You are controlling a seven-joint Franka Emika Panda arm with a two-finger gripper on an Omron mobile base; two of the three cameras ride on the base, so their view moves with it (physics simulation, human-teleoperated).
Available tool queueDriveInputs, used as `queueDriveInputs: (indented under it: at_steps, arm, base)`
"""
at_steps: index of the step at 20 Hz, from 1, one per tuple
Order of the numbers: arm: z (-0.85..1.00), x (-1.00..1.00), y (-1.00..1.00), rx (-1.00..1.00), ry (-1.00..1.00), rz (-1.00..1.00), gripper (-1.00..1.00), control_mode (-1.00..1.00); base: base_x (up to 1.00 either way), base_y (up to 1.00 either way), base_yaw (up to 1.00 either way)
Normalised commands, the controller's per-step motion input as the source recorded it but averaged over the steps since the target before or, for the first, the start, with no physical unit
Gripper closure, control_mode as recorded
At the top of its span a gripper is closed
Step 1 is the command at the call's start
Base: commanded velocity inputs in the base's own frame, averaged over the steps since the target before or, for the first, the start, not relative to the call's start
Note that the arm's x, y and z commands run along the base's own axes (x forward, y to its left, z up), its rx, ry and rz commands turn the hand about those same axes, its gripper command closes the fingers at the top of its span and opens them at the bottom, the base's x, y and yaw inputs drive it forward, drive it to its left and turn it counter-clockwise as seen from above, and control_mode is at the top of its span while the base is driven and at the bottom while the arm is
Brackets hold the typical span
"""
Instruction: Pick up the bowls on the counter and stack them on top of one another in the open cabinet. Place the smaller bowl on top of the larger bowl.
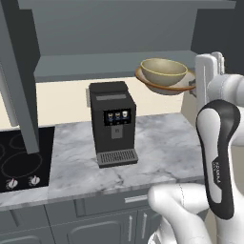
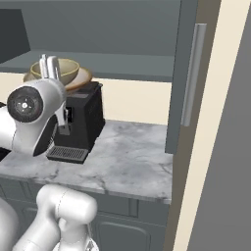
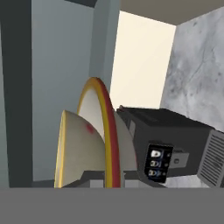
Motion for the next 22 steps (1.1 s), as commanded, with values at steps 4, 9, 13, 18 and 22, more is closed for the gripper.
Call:
queueDriveInputs:
  at_steps: [4, 9, 13, 18, 22]
  arm:
    - [0.29, 0.00, 0.15, 0.01, -0.04, -0.03, 1.00, -1.00]
    - [0.24, 0.00, 0.12, 0.00, -0.05, -0.04, 1.00, -1.00]
    - [0.25, 0.00, 0.10, 0.00, -0.07, -0.04, 1.00, -1.00]
    - [0.13, 0.02, 0.07, 0.00, -0.04, -0.04, 1.00, -1.00]
    - [0.11, 0.07, 0.01, 0.00, 0.00, -0.02, 1.00, -1.00]
  base:
    - [0.00, 0.00, 0.00]
    - [0.00, 0.00, 0.00]
    - [0.00, 0.00, 0.00]
    - [0.00, 0.00, 0.00]
    - [0.00, 0.00, 0.00]
